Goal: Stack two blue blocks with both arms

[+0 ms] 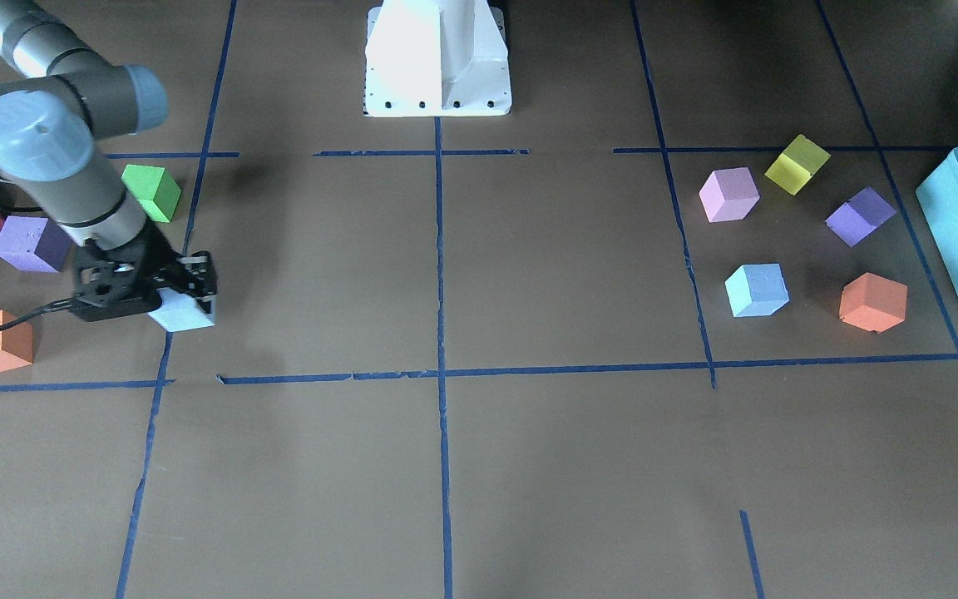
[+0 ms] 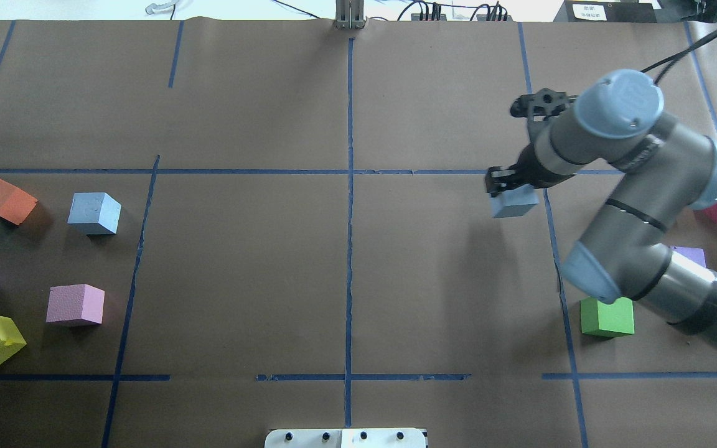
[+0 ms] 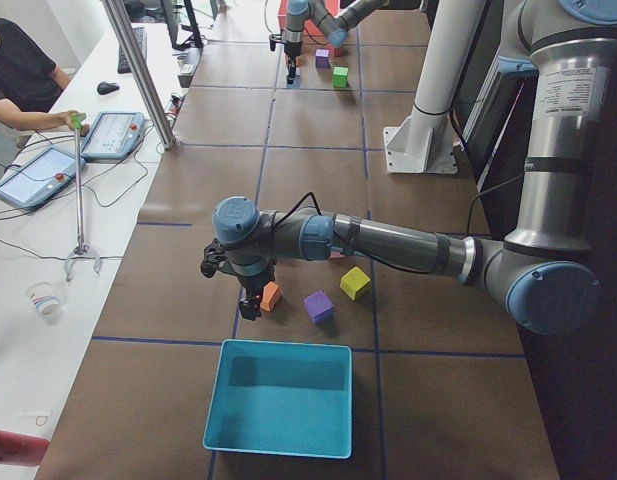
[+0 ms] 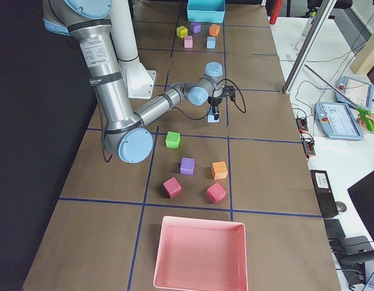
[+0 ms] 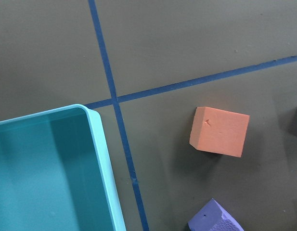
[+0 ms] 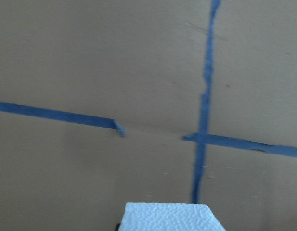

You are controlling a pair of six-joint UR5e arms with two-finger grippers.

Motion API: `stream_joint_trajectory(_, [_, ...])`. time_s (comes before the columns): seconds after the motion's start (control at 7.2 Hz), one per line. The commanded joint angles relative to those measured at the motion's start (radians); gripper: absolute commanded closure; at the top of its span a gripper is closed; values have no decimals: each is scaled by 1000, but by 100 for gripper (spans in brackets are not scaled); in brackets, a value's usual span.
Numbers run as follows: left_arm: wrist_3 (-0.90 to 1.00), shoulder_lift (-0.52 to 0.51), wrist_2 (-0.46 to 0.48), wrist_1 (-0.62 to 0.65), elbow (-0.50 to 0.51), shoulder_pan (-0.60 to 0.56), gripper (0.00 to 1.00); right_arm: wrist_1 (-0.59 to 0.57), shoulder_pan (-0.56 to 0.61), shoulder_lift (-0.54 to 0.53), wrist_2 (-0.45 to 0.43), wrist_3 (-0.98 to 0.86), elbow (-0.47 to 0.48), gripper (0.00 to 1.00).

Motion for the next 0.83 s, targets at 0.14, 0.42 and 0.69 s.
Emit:
stream_joint_trajectory(0.14, [0,1,-2,0,-26,1,0,-52,-157,400,-78,360,-247,100])
stream_joint_trajectory(0.42, [-1,3,-3,0,-35,1,0,-45,-168,445,-104,369,-325,100])
stream_joint_trajectory(0.69, [-1,3,-4,2,-50,1,0,-43,-177,448,-111,369,-381,99])
